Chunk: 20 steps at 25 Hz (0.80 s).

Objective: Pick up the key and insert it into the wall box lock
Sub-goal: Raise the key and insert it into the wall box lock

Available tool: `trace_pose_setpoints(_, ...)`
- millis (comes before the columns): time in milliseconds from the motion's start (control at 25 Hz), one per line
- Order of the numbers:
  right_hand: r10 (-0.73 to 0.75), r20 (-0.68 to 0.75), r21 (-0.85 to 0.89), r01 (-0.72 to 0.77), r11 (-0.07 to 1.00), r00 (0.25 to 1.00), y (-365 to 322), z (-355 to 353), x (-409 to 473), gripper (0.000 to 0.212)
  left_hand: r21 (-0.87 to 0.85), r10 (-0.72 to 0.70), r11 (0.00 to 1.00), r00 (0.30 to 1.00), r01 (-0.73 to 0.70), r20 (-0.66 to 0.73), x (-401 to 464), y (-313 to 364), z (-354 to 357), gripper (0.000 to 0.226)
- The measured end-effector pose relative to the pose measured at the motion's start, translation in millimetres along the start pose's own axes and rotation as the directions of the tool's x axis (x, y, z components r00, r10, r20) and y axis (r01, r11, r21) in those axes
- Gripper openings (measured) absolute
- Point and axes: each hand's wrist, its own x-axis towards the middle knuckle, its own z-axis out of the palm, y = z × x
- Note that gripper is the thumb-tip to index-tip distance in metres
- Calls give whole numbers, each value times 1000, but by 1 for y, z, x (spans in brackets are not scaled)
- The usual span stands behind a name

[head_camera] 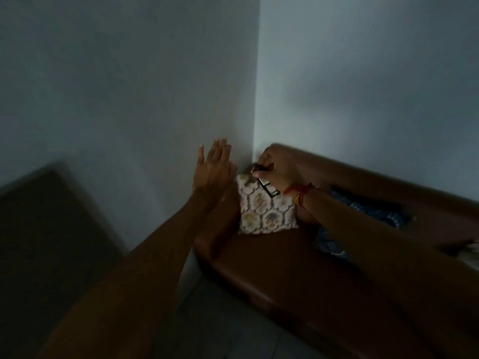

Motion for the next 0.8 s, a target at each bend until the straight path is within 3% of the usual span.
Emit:
trace_pose_setpoints(280, -135, -339, -105, 105, 989, 931, 4, -230, -3, 14, -44, 247, 963, 935, -266, -254, 115, 187, -90, 47)
trace_pose_setpoints(520, -179, -463, -249, 67, 966, 868, 30, -407, -37, 11, -16, 424, 885, 820, -465, -384, 171, 346, -132, 49)
trace_pose_setpoints(800, -126, -565, -316, -73, 946, 815, 46, -539, -96, 13, -71, 520, 794, 735, -604, -435, 203, 491, -147, 52)
